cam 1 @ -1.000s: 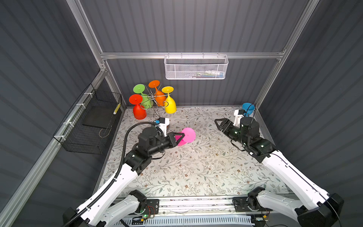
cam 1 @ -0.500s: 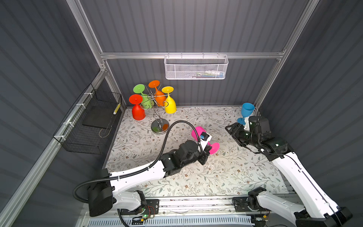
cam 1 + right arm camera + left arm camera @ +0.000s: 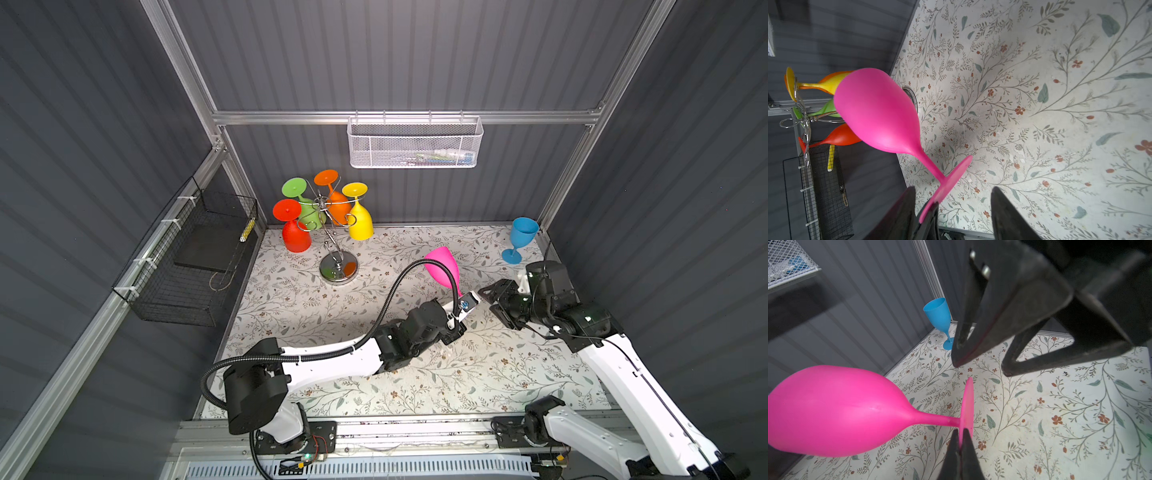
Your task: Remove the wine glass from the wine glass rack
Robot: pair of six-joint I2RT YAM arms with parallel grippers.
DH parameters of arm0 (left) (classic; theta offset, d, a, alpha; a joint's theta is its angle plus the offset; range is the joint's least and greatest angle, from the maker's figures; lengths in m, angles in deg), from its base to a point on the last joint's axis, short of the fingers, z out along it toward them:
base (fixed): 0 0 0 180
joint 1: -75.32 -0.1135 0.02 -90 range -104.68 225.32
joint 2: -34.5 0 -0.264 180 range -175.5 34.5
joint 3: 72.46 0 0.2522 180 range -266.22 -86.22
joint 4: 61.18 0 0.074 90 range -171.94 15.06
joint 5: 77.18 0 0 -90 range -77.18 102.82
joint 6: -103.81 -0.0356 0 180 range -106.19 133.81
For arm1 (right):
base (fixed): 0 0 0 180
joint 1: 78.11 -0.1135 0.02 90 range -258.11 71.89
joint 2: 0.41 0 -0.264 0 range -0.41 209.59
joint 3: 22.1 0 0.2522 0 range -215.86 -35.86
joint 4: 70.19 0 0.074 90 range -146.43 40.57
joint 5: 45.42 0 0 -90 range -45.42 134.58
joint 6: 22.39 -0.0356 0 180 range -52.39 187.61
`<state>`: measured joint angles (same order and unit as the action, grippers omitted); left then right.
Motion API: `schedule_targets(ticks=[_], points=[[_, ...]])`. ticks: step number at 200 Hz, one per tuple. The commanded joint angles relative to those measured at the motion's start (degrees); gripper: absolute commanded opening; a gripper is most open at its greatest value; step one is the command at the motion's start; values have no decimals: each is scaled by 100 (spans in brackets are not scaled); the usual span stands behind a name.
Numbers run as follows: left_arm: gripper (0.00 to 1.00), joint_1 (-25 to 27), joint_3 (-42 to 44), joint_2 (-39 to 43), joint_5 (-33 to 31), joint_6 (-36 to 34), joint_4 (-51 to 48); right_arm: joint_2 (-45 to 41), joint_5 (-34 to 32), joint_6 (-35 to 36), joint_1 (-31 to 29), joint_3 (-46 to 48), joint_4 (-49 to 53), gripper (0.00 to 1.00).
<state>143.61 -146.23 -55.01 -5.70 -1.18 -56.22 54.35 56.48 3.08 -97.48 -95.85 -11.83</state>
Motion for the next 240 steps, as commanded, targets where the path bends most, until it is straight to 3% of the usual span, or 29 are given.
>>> schedule_targets(ticks=[1,49,90,157,240], points=[[0,85,-290,-142,-118,-549,419,25,148,-159,51,144,-52,59],[0,256,-368,-416,-261,-964,683,32,319,-402,165,387,-253,55],[0,408,-398,-628,-521,-1346,1153,-69,270,-628,215,582,-293,41],[0,514,-235,-605,-879,-1743,1505,-236,157,-804,412,778,-329,30],[0,571,-126,-440,-1112,-1772,1566,-346,-46,-972,454,955,-463,0]])
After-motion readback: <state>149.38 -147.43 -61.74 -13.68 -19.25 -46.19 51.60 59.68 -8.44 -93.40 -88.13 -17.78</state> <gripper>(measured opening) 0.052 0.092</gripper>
